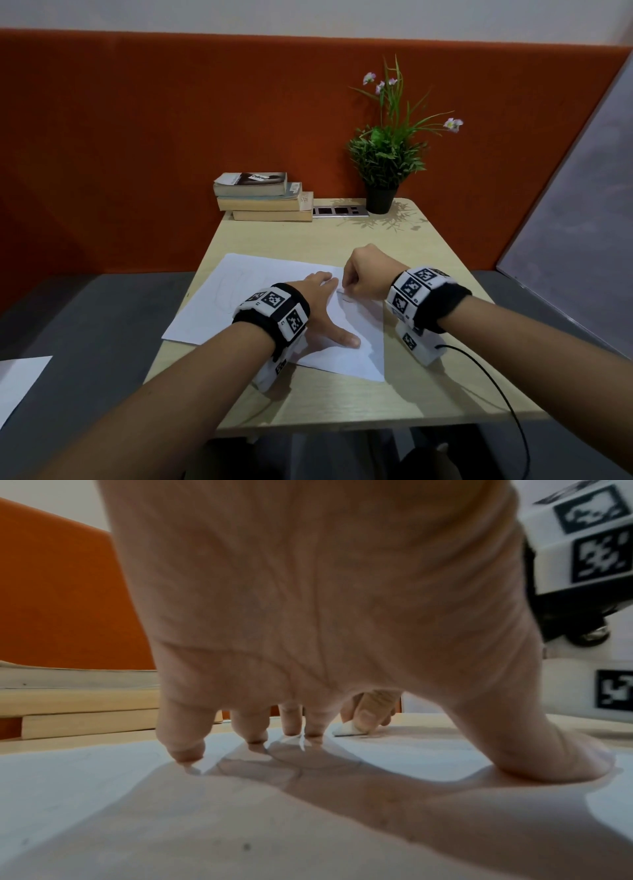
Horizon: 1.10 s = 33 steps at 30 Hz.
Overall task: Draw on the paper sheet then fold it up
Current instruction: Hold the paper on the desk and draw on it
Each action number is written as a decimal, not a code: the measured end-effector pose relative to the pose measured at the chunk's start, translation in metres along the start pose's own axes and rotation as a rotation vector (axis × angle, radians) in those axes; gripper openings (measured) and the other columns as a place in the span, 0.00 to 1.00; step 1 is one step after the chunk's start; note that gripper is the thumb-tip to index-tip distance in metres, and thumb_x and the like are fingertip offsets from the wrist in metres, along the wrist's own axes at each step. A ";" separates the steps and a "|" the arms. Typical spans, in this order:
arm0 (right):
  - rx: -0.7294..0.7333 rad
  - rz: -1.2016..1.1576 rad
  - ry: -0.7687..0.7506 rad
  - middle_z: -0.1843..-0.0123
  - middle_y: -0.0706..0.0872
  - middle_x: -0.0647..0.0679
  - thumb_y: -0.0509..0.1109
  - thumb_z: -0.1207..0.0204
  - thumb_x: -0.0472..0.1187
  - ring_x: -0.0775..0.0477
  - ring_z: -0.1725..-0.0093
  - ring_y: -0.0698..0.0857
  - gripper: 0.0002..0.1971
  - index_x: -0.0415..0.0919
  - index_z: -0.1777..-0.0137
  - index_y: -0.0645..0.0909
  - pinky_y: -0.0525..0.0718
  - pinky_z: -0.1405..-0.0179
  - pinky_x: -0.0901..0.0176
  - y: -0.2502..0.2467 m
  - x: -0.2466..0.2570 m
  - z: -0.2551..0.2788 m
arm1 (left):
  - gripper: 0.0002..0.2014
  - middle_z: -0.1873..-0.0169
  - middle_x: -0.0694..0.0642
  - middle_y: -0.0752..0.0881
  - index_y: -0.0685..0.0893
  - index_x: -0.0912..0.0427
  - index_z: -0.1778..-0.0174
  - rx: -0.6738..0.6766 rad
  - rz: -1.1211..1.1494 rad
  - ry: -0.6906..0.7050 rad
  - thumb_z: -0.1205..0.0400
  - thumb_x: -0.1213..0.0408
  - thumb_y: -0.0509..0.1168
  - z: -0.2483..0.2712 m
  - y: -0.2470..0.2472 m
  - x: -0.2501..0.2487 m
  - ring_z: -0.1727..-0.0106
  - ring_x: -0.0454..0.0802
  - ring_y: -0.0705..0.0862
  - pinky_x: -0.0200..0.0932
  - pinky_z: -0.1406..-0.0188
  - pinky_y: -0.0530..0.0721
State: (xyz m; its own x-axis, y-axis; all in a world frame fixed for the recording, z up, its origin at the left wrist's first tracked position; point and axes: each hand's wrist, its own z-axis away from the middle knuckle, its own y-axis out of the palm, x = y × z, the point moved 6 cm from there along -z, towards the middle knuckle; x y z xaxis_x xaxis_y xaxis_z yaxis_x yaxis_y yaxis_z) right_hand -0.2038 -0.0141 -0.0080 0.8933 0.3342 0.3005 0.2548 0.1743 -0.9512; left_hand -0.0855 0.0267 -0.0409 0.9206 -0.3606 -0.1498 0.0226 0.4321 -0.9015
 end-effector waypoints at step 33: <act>0.045 -0.058 0.038 0.62 0.91 0.50 0.79 0.27 0.40 0.47 0.59 0.91 0.05 0.40 0.62 0.91 0.93 0.56 0.52 0.007 -0.005 0.015 | 0.64 0.11 0.46 0.40 0.41 0.53 0.10 -0.016 0.034 -0.002 0.31 0.24 0.70 -0.004 0.002 0.001 0.11 0.46 0.48 0.52 0.16 0.58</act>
State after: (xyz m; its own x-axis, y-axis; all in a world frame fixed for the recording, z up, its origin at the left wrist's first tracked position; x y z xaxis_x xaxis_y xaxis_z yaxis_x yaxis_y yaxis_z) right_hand -0.2117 0.0000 -0.0151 0.8909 0.2873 0.3518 0.2907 0.2344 -0.9277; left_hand -0.0857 0.0240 -0.0444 0.9215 -0.3444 -0.1797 -0.0148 0.4311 -0.9022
